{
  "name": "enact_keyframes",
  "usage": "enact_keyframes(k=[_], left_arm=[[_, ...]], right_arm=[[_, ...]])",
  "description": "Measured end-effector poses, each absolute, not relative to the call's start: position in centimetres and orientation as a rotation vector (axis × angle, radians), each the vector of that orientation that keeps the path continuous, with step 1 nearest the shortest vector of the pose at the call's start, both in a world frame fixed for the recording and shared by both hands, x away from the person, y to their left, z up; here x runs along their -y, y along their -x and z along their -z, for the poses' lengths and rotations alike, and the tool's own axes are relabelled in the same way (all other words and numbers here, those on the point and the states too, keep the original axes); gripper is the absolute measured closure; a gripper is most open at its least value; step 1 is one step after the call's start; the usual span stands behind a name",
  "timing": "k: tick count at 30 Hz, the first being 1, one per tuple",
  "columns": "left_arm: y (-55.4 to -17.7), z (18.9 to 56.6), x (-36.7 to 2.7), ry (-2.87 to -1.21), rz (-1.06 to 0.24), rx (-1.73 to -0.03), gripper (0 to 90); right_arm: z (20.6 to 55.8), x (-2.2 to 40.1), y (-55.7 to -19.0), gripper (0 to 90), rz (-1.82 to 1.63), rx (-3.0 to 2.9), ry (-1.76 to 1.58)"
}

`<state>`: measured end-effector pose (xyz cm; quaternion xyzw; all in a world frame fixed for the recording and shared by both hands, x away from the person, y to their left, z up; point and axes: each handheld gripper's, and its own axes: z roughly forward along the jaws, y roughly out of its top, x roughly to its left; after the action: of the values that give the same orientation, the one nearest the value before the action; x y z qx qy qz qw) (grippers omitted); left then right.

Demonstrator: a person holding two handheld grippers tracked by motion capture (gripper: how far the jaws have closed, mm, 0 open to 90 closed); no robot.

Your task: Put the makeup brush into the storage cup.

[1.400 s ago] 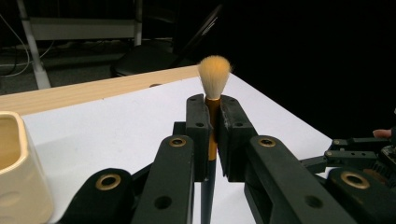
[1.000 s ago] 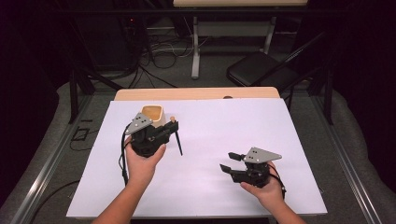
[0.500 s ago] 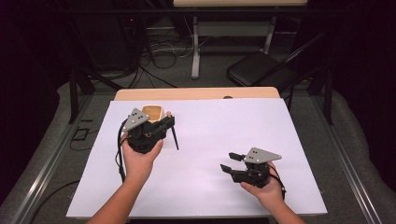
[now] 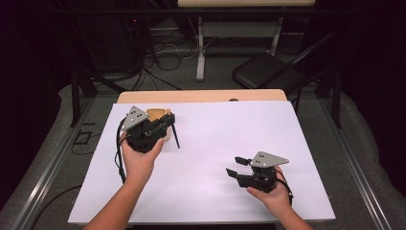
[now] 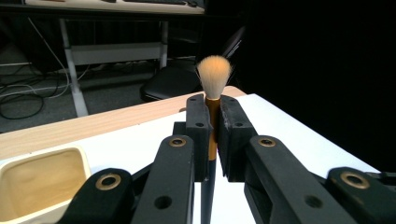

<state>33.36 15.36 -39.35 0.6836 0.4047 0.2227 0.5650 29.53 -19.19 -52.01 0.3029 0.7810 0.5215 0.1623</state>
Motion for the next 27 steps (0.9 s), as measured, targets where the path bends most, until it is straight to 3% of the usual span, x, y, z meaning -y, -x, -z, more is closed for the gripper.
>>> enact_keyframes(k=[27], left_arm=[[-34.7,38.7,-16.6,-1.582,-0.587,-0.995,83.8]], right_arm=[[52.2,19.2,-29.6,44.2,-1.477,-2.237,-0.867]])
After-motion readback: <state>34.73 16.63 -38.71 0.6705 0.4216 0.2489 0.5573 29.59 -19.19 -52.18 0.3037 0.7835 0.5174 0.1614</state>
